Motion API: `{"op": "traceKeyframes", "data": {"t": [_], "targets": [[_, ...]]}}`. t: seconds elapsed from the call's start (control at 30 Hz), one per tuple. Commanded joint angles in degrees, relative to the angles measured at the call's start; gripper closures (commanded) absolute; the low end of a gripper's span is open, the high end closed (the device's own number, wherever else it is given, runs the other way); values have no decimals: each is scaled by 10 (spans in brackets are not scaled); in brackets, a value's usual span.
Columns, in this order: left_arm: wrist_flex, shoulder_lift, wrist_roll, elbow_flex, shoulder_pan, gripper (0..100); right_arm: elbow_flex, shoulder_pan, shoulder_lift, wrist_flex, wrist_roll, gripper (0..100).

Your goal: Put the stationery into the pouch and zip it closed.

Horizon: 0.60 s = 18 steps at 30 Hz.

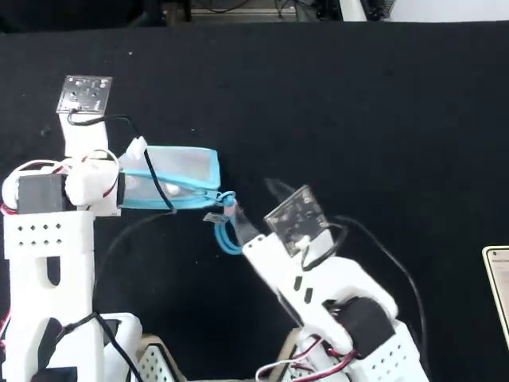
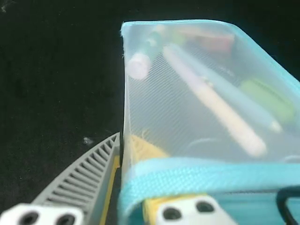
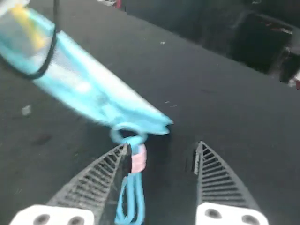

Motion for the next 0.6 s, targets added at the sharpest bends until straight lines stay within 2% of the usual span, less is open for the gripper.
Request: {"op": "traceKeyframes", "data": {"t": [0.0,0.2,0.57], "targets": [[-5,10,6,-7,-13,970,18,-62,-7,-18,3,793],[-5,10,5,-7,-17,970,79,-91,-7,-104,3,790],[-4,10,3,-7,-18,970,87,-91,-7,-124,3,791]]}}
